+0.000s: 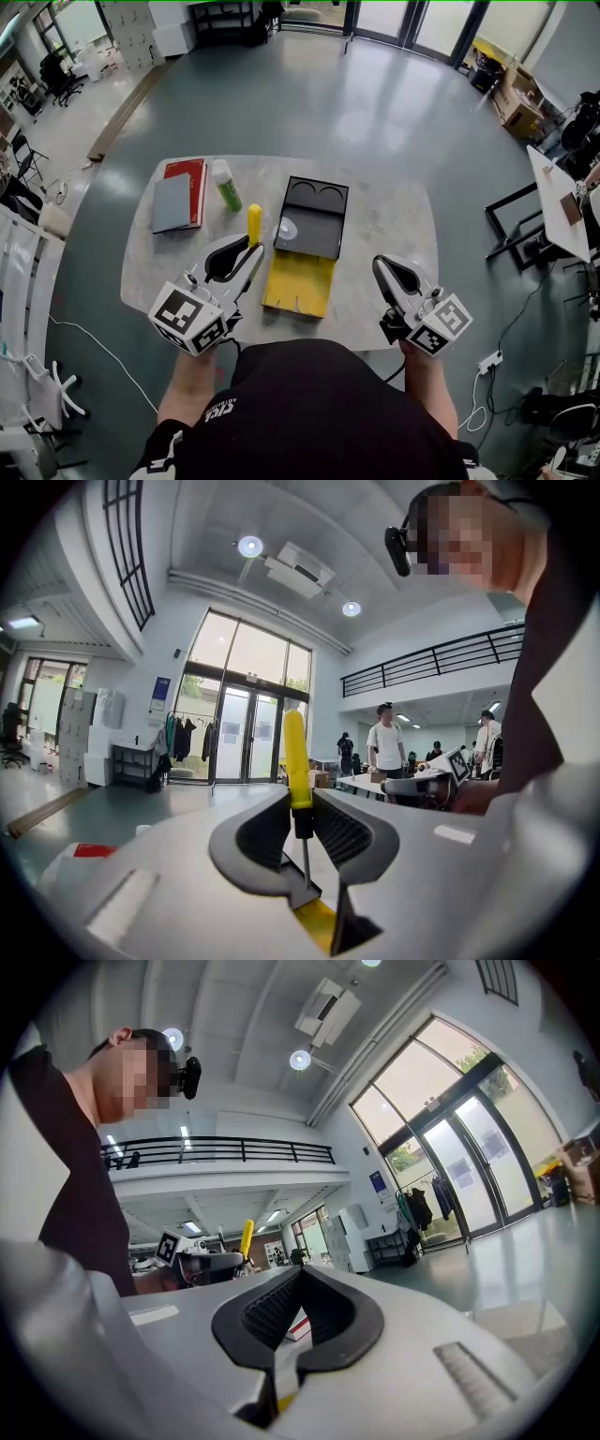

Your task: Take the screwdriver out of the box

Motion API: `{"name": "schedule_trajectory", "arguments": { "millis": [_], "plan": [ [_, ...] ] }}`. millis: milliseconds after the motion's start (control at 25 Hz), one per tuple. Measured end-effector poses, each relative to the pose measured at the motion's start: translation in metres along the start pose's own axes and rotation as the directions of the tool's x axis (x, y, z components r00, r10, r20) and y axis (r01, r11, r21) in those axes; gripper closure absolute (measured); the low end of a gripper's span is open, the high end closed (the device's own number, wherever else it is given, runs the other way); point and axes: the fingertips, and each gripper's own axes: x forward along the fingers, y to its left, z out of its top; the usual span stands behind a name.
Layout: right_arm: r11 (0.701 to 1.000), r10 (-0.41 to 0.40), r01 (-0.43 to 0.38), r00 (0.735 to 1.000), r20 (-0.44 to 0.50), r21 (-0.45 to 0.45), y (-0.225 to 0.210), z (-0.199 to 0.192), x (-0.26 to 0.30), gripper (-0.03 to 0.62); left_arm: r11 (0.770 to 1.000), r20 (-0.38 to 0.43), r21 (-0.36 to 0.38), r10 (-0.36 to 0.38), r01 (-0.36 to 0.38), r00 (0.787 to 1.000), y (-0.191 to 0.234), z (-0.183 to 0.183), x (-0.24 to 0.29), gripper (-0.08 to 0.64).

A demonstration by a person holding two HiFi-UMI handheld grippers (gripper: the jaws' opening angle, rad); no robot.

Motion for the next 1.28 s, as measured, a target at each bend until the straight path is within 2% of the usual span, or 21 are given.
{"name": "schedule_trajectory", "arguments": {
  "millis": [280,480,1280],
  "plan": [
    [1.0,-0.003,0.003,1.0,-0.012,0.002,0.0,-0.012,0.008,0.58,1.0,-0.019,-0.003,0.008,-0.008,1.0,0.0,-0.012,0.005,0.486],
    [1.0,-0.01,0.01,1.0,-0.019,-0.017,0.001,-0.015,0.007,0.581,1.0,-0.033,-0.004,0.008,-0.008,0.999,-0.001,-0.016,0.006,0.486],
    [1.0,-0.028,0.028,1.0,-0.014,0.001,0.002,-0.016,0.011,0.58,1.0,-0.043,-0.022,0.0,-0.001,0.999,0.004,-0.022,0.003,0.486]
  ]
}}
